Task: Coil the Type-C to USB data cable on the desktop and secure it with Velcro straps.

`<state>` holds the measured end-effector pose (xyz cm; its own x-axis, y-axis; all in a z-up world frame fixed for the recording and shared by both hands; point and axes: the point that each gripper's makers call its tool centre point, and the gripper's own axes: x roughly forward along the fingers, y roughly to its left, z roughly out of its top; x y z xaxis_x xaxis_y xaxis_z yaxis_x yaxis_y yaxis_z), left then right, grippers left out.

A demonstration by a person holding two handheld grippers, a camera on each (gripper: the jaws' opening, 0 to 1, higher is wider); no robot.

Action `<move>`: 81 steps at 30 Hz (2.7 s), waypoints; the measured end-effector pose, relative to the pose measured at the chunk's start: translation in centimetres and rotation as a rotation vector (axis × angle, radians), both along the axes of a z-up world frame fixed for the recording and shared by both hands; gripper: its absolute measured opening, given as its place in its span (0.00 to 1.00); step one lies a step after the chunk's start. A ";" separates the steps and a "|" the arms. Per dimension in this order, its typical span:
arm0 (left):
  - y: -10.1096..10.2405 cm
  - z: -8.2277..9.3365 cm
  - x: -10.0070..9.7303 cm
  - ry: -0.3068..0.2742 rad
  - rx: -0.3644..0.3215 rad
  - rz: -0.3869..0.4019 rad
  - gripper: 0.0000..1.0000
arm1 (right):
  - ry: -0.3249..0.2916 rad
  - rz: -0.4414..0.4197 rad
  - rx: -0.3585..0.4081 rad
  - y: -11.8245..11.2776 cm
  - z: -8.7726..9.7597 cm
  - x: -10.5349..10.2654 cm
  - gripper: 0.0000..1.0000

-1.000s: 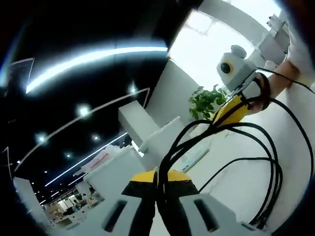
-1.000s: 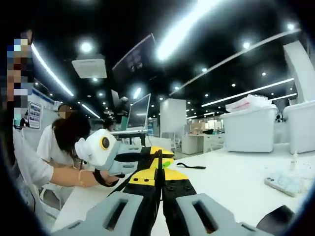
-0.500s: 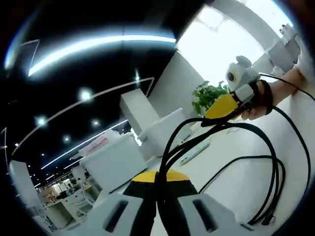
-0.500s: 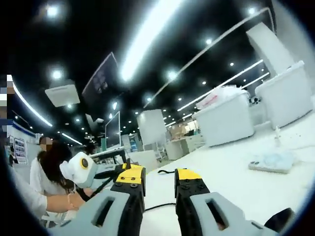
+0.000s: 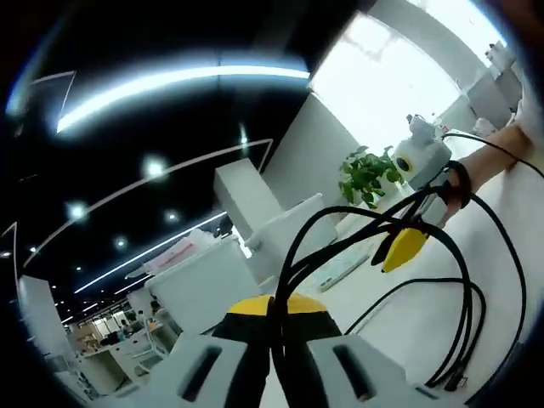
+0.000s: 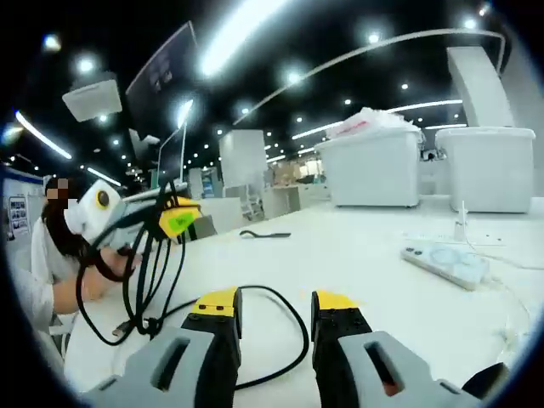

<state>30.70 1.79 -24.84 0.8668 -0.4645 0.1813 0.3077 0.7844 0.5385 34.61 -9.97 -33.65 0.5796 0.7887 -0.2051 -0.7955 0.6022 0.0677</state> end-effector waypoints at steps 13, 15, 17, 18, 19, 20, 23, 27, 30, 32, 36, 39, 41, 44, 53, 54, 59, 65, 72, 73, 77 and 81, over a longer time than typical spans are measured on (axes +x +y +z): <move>-0.3 2.5 -1.6 -0.098 -0.029 -0.033 0.05 | -0.055 -0.054 -0.012 -1.0 -0.2 1.6 0.05; -0.4 2.3 -1.6 -0.094 -0.028 -0.037 0.05 | -0.125 -0.037 0.004 -0.8 1.2 1.2 0.05; -0.6 2.2 -1.5 -0.094 -0.022 -0.036 0.05 | -0.190 -0.023 0.027 -0.5 2.8 0.5 0.04; -0.6 2.2 -1.6 -0.095 -0.018 -0.036 0.05 | -0.217 -0.011 0.044 -0.3 3.5 0.1 0.04; -0.7 2.2 -1.5 -0.094 -0.016 -0.036 0.05 | -0.243 -0.003 0.063 -0.2 4.3 -0.3 0.04; -0.7 2.1 -1.5 -0.092 -0.013 -0.037 0.05 | -0.271 0.005 0.075 -0.1 5.0 -0.7 0.04; -0.8 1.8 -1.4 -0.087 -0.007 -0.036 0.05 | -0.324 0.025 0.099 0.3 6.3 -1.8 0.03; -1.0 1.5 -1.1 -0.077 0.003 -0.039 0.05 | -0.342 0.044 0.148 0.7 7.5 -3.0 0.03; -1.3 1.1 -1.0 -0.073 0.017 -0.037 0.05 | -0.346 0.057 0.174 0.9 8.1 -3.7 0.03; -1.3 0.9 -0.8 -0.071 0.027 -0.034 0.05 | -0.346 0.065 0.187 1.1 8.4 -4.0 0.02; -1.4 0.6 -0.6 -0.069 0.048 -0.024 0.05 | -0.356 0.079 0.195 1.4 8.8 -4.4 0.02; -1.4 0.5 -0.6 -0.069 0.055 -0.021 0.05 | -0.361 0.085 0.197 1.5 9.0 -4.7 0.02; -1.4 0.5 -0.5 -0.069 0.059 -0.018 0.05 | -0.365 0.087 0.194 1.7 9.0 -4.9 0.02; -1.3 0.4 -0.4 -0.069 0.064 -0.013 0.05 | -0.350 0.101 0.219 2.0 9.2 -5.3 0.02; -1.6 0.1 -0.6 -0.080 0.092 -0.002 0.05 | -0.317 0.182 0.286 3.1 10.1 -7.5 0.02; -1.6 0.1 -0.6 -0.083 0.094 0.000 0.06 | -0.321 0.186 0.285 3.1 10.2 -7.4 0.02; -1.5 0.3 -0.8 -0.102 0.085 0.009 0.08 | -0.313 0.211 0.290 3.3 10.2 -7.7 0.02; -1.7 0.2 -0.8 -0.103 0.081 0.006 0.10 | -0.256 0.248 0.307 3.8 9.7 -8.0 0.02; -2.1 -0.2 -1.0 -0.104 0.156 0.003 0.05 | -0.226 0.255 0.333 3.9 10.0 -7.7 0.02; -2.1 -0.3 -0.9 -0.098 0.152 0.002 0.05 | -0.232 0.247 0.329 3.8 10.0 -7.5 0.03; -2.0 -0.5 -0.7 -0.077 0.155 0.008 0.05 | -0.296 0.189 0.292 3.5 10.2 -7.0 0.04; -1.3 -0.6 -0.3 -0.046 0.132 0.029 0.05 | -0.355 0.143 0.312 2.4 12.0 -6.8 0.09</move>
